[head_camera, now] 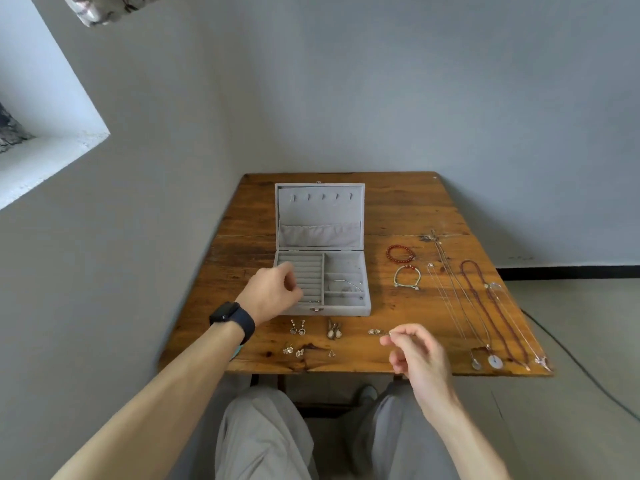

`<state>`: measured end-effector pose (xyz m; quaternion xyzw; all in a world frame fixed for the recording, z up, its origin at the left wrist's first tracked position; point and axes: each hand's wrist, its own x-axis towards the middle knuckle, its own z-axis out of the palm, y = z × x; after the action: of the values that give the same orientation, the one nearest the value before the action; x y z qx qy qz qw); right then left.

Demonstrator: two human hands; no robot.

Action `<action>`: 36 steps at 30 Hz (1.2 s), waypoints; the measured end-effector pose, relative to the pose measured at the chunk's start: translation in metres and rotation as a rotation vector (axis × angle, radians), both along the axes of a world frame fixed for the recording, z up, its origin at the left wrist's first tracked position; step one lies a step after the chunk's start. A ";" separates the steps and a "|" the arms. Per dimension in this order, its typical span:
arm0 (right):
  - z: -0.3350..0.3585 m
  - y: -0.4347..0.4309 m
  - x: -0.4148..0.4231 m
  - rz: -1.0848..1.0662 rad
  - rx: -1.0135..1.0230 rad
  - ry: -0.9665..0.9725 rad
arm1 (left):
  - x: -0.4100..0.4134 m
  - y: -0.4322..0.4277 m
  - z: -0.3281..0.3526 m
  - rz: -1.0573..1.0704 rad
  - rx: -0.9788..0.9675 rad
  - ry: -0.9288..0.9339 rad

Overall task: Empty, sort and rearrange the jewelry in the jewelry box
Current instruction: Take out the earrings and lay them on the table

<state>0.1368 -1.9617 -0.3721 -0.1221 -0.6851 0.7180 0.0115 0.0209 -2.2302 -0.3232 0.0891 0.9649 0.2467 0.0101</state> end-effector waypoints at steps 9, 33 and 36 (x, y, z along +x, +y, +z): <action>-0.013 0.018 0.004 0.022 0.179 0.060 | 0.065 0.067 -0.016 -0.064 0.326 0.007; -0.055 0.015 0.002 0.041 0.933 0.220 | 0.097 0.114 -0.061 -0.137 -0.095 0.158; -0.056 0.017 0.004 0.035 0.883 0.224 | 0.097 0.114 -0.061 -0.136 -0.108 0.171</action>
<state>0.1406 -1.9443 -0.4279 -0.0156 -0.9222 0.3658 0.1244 0.1175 -2.1162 -0.3840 0.1744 0.9659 0.1843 -0.0508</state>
